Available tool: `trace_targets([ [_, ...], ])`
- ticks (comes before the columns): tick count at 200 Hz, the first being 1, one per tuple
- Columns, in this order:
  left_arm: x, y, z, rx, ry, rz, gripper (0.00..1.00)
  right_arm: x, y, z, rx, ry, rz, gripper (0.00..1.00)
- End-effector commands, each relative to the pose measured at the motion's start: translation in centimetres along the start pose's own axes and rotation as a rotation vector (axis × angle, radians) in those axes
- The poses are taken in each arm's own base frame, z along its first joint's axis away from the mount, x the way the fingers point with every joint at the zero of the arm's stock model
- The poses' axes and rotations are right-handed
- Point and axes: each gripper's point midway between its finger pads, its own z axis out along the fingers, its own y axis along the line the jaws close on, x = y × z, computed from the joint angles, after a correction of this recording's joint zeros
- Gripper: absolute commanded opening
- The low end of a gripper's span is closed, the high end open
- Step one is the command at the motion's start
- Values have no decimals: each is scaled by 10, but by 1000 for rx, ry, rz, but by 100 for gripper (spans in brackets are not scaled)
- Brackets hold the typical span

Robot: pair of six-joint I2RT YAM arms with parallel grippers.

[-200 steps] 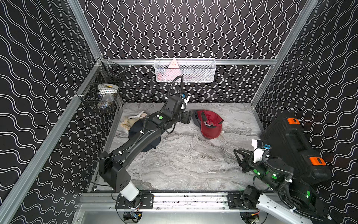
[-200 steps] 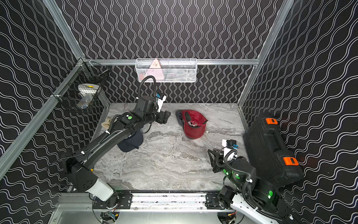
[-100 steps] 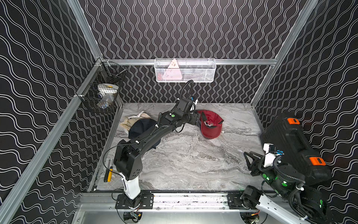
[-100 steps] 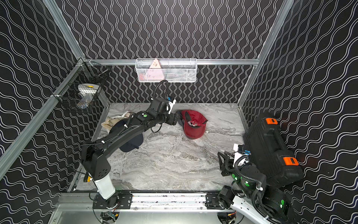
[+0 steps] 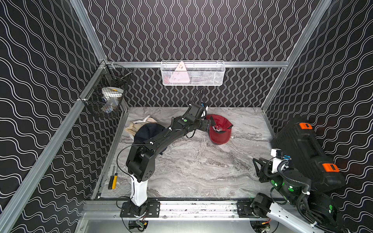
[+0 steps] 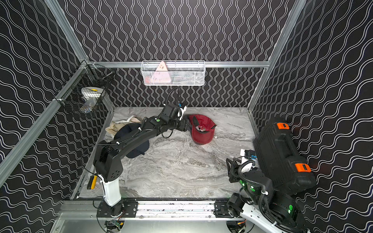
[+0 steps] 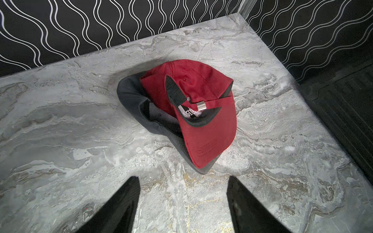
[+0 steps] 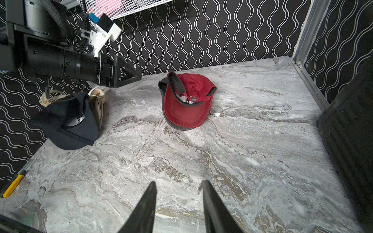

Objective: Open the adjustable buckle of the baseball cap
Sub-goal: Pick up the baseball cap.

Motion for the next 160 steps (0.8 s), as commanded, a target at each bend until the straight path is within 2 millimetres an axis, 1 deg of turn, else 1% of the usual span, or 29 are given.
trace_targets([
  [1,-6,-2,5,8,-23,-18,73,-2,-4,-1,16,-18,4,40],
  [87,11,-7,45,43,24,-58,71,-3,-5,-2,18,-22,7,40],
  [160,20,-12,71,62,49,-72,71,-2,-3,0,22,-13,-2,40],
])
